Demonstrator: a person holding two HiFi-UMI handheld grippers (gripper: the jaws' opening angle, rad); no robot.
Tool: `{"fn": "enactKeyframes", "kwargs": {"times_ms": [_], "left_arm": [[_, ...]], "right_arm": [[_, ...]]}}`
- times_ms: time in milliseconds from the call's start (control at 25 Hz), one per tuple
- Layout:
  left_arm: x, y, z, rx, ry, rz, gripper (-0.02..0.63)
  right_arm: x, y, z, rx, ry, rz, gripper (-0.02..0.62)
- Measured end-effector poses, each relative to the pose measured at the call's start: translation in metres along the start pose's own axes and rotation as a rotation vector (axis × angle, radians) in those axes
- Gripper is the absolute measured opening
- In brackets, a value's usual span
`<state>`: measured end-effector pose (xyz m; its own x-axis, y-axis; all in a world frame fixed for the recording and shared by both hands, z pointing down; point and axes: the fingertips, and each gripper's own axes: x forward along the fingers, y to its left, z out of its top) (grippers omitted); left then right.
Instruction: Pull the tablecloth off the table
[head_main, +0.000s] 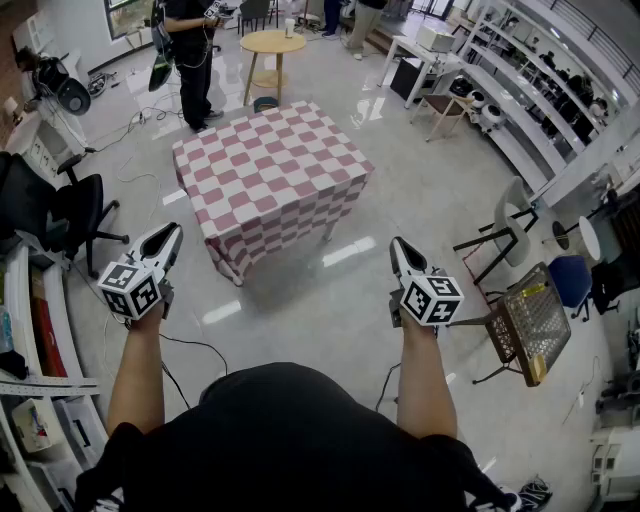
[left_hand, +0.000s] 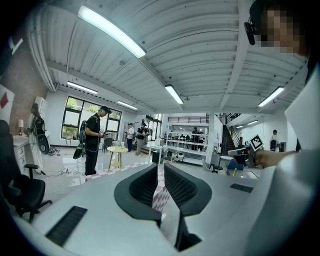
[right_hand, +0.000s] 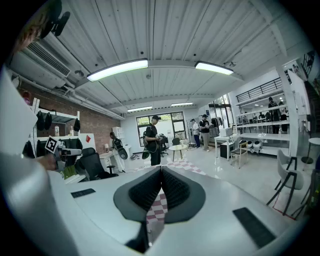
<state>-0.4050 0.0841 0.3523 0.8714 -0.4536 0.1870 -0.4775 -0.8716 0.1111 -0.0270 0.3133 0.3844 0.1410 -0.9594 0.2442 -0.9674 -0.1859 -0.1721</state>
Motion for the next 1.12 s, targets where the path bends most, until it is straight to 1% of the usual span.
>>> {"fn": "enactKeyframes", "kwargs": {"times_ms": [400, 600, 880, 1120], "left_arm": [[0.017, -0.015, -0.006, -0.008, 0.006, 0.003, 0.054], [0.029, -0.019, -0.006, -0.004, 0.016, -0.012, 0.054], [0.051, -0.013, -0.009, -0.008, 0.033, -0.025, 0.054], [0.089, 0.009, -0.017, -0.02, 0.061, -0.038, 0.054]], "right_arm": [[0.003, -0.019, -0.008, -0.001, 0.017, 0.024, 0.032], [0.0, -0.023, 0.0, -0.016, -0.006, 0.016, 0.031], [0.015, -0.036, -0.006, 0.03, 0.01, 0.006, 0.031], [0.054, -0.04, -0.007, 0.032, 0.032, 0.021, 0.031]]}}
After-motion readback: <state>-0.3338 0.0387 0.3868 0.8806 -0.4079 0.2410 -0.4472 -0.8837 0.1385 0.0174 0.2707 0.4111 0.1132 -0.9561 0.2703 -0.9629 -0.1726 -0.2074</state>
